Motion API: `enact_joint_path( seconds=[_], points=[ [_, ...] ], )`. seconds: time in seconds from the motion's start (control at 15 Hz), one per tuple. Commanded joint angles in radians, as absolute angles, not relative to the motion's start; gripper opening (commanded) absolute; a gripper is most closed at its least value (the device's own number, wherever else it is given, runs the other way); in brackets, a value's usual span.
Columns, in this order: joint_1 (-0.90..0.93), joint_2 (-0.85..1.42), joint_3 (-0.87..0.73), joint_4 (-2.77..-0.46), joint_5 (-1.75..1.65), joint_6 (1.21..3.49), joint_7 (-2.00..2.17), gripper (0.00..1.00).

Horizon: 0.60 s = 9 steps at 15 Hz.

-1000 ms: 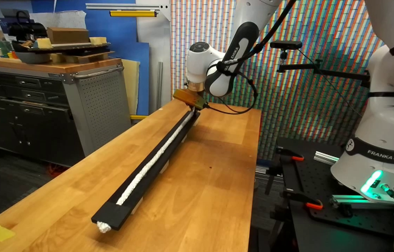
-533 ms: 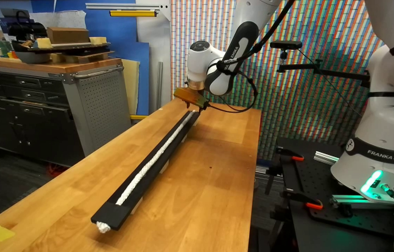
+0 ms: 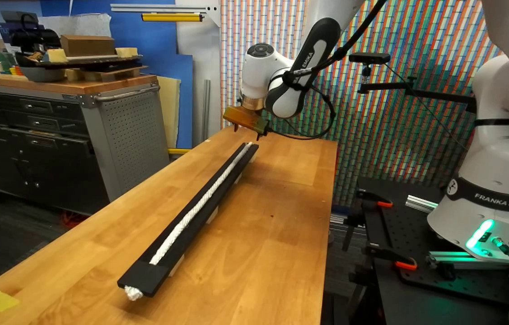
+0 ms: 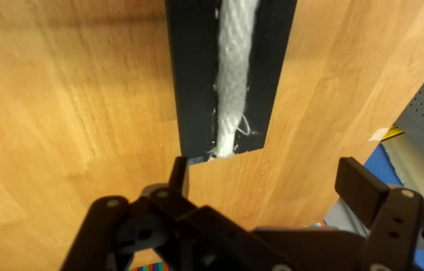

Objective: Straighten the rope on the black object and press it in

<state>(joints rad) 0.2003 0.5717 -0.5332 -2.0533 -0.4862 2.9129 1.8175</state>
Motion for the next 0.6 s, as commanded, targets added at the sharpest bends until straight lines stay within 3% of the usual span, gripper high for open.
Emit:
enact_joint_path(
  seconds=[0.0,0.2,0.53],
  points=[
    [0.314,0.423,-0.608,-2.176,-0.546,2.905,1.747,1.0],
    [0.39,0.324,-0.639,-2.25,-0.64,2.86,1.716,1.0],
    [0.412,0.132,-0.557,-2.43,-0.688,2.816,1.531,1.0]
  ],
)
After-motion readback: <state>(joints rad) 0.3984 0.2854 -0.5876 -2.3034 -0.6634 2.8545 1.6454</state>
